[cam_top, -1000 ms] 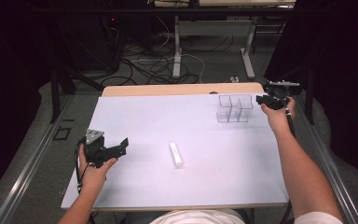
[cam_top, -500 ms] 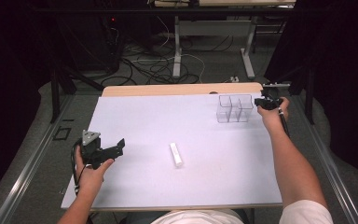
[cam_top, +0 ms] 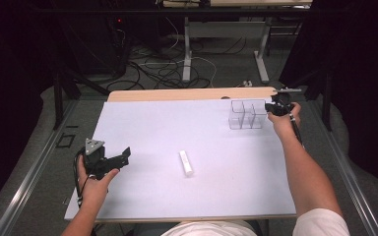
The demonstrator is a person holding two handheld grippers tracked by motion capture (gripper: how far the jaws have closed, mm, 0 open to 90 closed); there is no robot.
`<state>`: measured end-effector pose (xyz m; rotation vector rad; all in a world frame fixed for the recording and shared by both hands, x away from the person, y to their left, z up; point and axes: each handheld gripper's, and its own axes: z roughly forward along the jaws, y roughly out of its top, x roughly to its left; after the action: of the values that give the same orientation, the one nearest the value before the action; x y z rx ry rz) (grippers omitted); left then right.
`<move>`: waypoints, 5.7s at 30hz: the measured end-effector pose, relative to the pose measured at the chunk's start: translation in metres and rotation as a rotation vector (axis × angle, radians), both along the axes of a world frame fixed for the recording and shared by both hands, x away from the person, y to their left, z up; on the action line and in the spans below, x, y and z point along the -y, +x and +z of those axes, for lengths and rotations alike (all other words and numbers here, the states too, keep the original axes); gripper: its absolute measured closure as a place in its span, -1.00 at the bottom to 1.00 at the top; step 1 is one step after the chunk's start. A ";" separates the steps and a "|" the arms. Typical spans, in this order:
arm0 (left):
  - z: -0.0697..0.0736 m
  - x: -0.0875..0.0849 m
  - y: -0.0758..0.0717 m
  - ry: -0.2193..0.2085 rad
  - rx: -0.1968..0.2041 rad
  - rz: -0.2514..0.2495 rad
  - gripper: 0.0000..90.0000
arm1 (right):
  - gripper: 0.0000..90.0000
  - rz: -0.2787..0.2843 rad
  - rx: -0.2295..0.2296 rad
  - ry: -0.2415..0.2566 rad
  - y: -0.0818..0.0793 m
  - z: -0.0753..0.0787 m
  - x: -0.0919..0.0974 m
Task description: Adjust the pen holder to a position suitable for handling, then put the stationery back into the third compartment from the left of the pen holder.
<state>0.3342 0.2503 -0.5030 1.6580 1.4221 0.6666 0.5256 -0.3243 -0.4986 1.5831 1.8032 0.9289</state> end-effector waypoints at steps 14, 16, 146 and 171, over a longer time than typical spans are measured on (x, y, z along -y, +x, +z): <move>-0.001 0.001 -0.001 0.008 -0.002 -0.005 -0.99 | 1.00 0.045 -0.010 0.036 -0.006 -0.001 -0.031; 0.000 0.001 -0.001 0.009 -0.005 -0.006 -0.99 | 1.00 0.056 -0.006 0.037 -0.007 -0.002 -0.037; 0.001 0.011 0.013 -0.189 -0.043 -0.139 -0.93 | -0.30 0.373 -0.183 0.201 -0.132 0.014 -0.197; 0.000 0.019 0.015 -0.135 -0.043 -0.152 -0.92 | 0.20 0.347 -0.589 0.261 -0.112 -0.013 -0.238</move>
<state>0.3488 0.2316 -0.5031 1.6623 1.3256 0.4426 0.4134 -0.0864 -0.5119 1.8795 2.5091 0.9422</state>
